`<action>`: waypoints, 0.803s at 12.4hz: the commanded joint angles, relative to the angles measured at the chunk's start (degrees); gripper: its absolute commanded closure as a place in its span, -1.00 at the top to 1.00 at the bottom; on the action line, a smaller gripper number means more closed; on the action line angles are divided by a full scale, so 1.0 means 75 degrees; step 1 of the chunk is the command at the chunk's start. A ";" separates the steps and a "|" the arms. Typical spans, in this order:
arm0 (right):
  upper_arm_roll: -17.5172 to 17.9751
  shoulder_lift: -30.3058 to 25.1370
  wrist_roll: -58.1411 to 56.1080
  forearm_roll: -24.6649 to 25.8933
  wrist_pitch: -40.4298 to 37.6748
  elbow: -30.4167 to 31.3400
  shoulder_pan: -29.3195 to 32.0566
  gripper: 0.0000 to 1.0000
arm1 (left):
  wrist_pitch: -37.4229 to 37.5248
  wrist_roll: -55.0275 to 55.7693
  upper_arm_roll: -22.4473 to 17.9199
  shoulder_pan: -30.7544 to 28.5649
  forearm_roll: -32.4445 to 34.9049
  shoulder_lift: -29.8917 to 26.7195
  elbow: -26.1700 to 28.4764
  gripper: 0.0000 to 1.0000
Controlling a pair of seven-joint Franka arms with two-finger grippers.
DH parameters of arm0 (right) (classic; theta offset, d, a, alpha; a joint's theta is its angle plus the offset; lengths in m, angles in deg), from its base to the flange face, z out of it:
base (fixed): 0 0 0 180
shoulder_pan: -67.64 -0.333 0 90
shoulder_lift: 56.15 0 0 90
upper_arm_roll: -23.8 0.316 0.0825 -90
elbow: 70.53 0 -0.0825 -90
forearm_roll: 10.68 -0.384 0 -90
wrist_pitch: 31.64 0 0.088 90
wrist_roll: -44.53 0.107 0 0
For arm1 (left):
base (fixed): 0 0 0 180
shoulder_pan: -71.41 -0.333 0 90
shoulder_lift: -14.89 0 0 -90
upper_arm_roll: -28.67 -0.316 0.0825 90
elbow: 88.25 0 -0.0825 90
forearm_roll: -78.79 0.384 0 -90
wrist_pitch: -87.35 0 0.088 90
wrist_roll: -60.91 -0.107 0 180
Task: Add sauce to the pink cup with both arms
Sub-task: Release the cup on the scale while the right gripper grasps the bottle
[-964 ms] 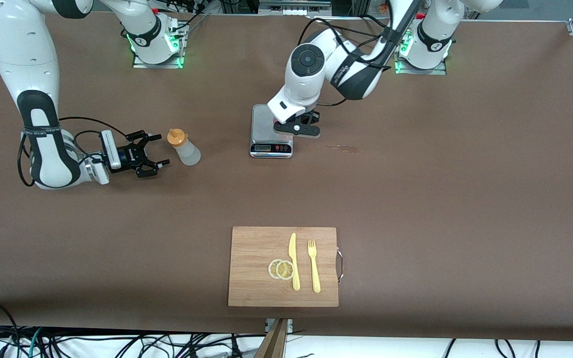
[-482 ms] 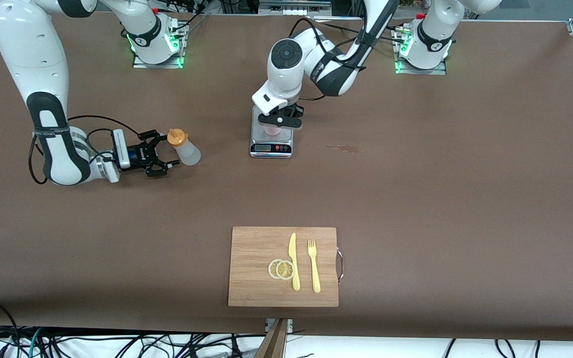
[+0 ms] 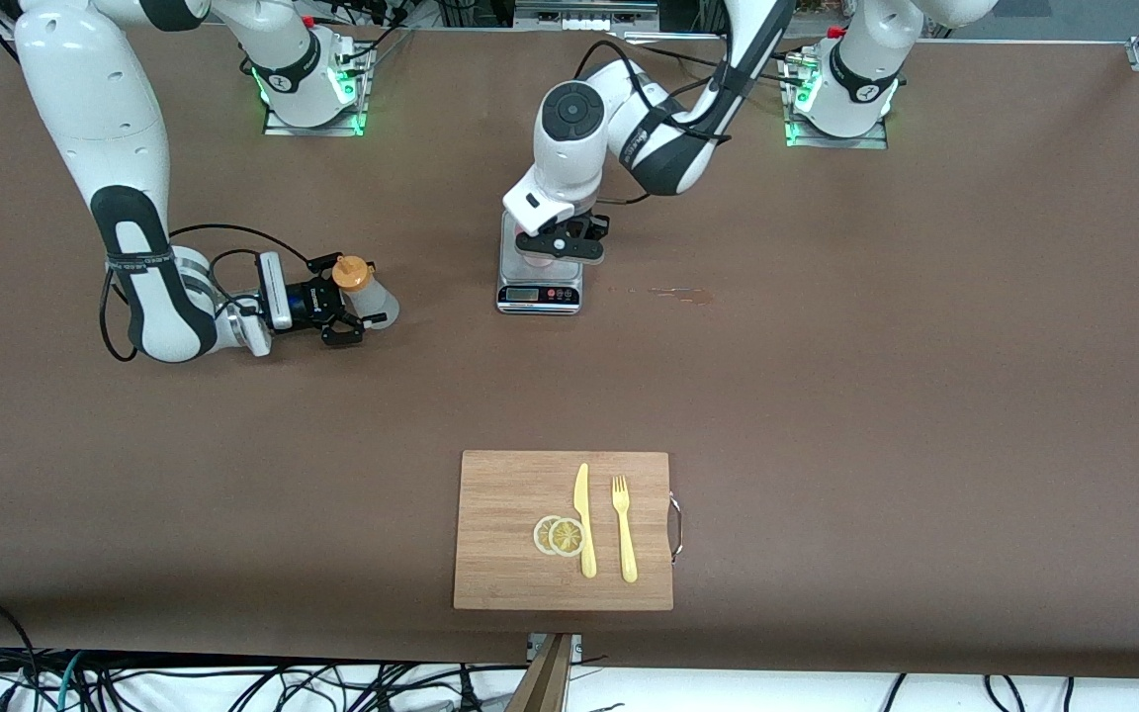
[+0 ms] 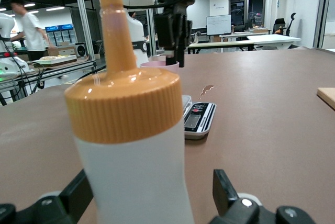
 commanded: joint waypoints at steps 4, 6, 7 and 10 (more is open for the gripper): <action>0.0251 -0.0167 -0.0522 -0.0602 -0.0031 0.0492 -0.0002 1.00 | 0.2861 -0.0074 -0.0266 -0.1255 -0.0173 -0.0942 -0.1540 1.00; 0.0286 -0.0167 -0.0522 -0.0650 -0.0078 0.0480 0.0010 0.56 | 0.3166 -0.0667 -0.0571 -0.1513 -0.0149 -0.1363 -0.1553 1.00; 0.0286 -0.0167 -0.0510 -0.0766 -0.0078 0.0469 0.0010 0.08 | 0.3400 -0.1182 -0.0619 -0.1827 -0.0114 -0.1539 -0.1553 1.00; 0.0356 -0.0248 -0.0440 -0.0931 -0.0078 0.0340 -0.0013 -0.78 | 0.3987 -0.2580 -0.0631 -0.3138 -0.0091 -0.2114 -0.1553 1.00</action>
